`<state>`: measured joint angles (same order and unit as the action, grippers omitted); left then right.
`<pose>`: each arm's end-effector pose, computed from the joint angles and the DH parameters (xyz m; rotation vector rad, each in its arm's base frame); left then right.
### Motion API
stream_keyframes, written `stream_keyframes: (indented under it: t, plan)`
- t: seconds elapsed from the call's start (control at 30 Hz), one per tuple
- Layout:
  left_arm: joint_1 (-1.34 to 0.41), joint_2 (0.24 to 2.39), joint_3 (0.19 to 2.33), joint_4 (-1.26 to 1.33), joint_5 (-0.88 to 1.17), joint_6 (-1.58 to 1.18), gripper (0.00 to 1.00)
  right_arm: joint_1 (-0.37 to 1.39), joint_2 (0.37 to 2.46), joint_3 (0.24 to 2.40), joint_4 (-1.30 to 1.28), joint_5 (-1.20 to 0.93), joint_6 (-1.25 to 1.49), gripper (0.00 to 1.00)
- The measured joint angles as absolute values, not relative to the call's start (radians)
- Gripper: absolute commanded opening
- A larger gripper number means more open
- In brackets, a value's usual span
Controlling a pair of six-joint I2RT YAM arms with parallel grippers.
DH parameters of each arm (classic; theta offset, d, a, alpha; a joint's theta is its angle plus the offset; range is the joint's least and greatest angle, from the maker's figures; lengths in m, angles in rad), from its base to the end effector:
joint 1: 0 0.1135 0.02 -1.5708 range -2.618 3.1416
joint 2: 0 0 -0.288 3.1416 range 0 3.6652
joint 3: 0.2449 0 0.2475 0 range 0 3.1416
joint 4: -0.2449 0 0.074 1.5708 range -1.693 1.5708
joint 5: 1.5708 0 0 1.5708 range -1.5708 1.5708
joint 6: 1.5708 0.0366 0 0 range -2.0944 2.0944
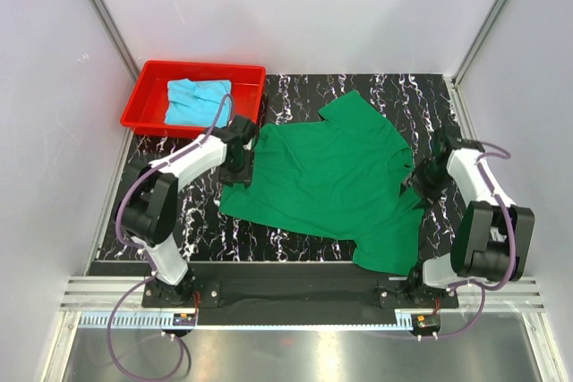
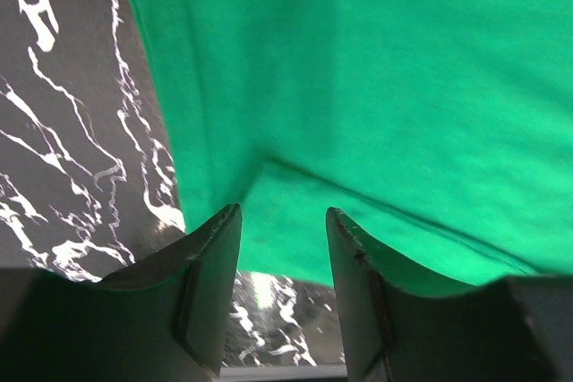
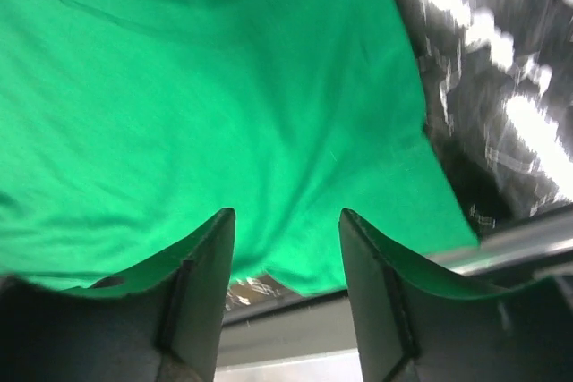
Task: Fold and stack the t-shirts
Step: Flatten the tshirt out
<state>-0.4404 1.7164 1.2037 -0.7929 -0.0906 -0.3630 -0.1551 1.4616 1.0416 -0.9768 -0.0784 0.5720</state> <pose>0.2994 -0.1374 0.2264 0.0935 2.8608 -0.0299 0.2489 -0.0360 0.2478 1.0512 2.7916 0.1683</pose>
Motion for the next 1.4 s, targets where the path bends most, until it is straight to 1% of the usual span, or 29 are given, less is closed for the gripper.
stream_keyframes:
  t: [0.17,0.23,0.37,0.47,0.83,0.93,1.07,1.17,1.23,1.4]
  plan:
    - [-0.44,1.787,1.205,-0.791,-0.141,-0.346,0.47,-0.155,1.426,0.954,-1.005,-0.097,0.591,0.57]
    - [-0.44,1.799,1.202,-0.788,-0.147,-0.344,0.44,-0.155,1.426,0.95,-1.01,-0.097,0.592,0.57]
    - [-0.44,1.8,1.2,-0.774,-0.154,-0.344,0.41,-0.155,1.426,0.947,-1.007,-0.1,0.593,0.53]
    - [-0.44,1.801,1.2,-0.76,-0.154,-0.345,0.38,-0.155,1.426,0.939,-1.0,-0.101,0.595,0.53]
    - [-0.451,1.804,1.184,-0.756,-0.146,-0.363,0.37,-0.155,1.426,0.935,-0.987,-0.117,0.595,0.53]
    - [-0.451,1.812,1.184,-0.754,-0.145,-0.364,0.34,-0.155,1.426,0.935,-0.982,-0.118,0.595,0.52]
    - [-0.451,1.819,1.182,-0.753,-0.139,-0.367,0.26,-0.155,1.432,0.935,-0.975,-0.118,0.595,0.53]
    - [-0.452,1.819,1.18,-0.747,-0.137,-0.371,0.13,-0.155,1.444,0.934,-0.965,-0.118,0.595,0.53]
    - [-0.454,1.819,1.176,-0.742,-0.138,-0.374,0.0,-0.155,1.45,0.934,-0.962,-0.118,0.595,0.53]
    - [-0.455,1.814,1.172,-0.741,-0.153,-0.374,0.0,-0.155,1.467,0.934,-0.962,-0.118,0.594,0.53]
